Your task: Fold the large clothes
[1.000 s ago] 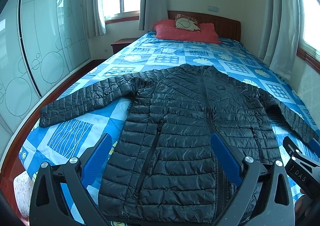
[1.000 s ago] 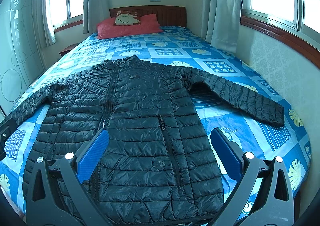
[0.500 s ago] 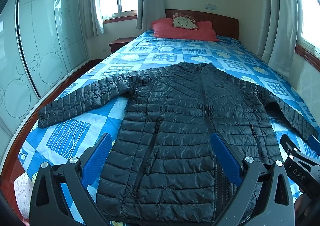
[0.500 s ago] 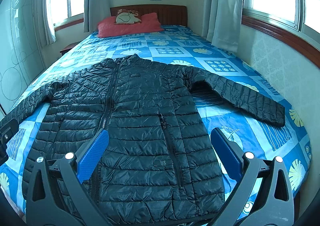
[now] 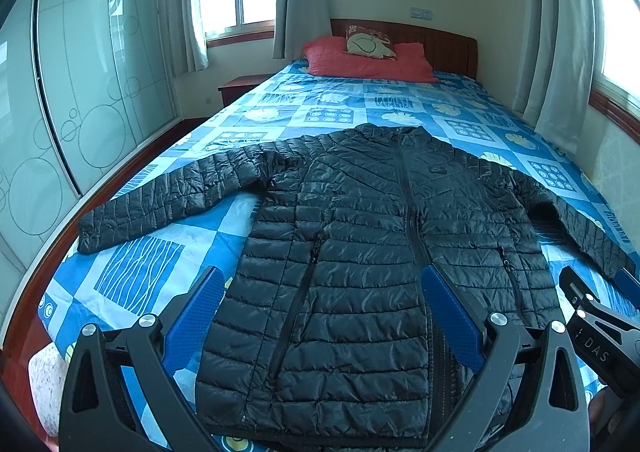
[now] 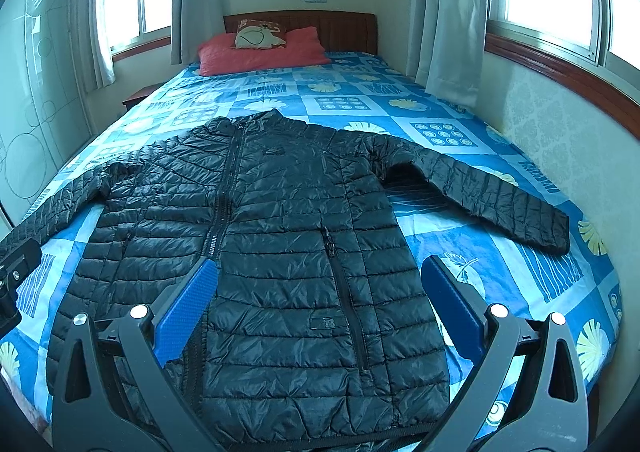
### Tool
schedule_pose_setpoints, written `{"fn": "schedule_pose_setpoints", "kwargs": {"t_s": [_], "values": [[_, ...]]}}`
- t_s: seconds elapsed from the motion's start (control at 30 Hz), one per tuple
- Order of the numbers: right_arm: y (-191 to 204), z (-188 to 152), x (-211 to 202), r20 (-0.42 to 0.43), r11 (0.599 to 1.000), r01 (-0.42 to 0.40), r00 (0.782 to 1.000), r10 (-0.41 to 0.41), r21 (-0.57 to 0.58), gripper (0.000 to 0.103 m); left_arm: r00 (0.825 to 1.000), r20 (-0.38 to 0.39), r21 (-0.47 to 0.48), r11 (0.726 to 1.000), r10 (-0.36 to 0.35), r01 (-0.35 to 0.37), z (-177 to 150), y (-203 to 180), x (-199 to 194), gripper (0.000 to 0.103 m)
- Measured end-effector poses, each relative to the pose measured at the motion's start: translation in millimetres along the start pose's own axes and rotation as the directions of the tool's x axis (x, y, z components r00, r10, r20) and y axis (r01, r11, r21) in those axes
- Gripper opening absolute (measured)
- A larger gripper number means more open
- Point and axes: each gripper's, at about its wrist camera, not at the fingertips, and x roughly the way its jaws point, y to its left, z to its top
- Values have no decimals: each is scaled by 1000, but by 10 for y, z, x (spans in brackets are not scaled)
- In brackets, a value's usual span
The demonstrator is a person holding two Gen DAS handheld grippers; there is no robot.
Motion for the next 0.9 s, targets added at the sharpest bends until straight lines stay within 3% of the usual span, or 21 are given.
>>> {"fn": "schedule_pose_setpoints", "kwargs": {"t_s": [0.9], "values": [[267,-237,-395,28,996,-20,999,23,-83,101,1000,14,-15,1000,24,-24,-240,198,-259,98]]}}
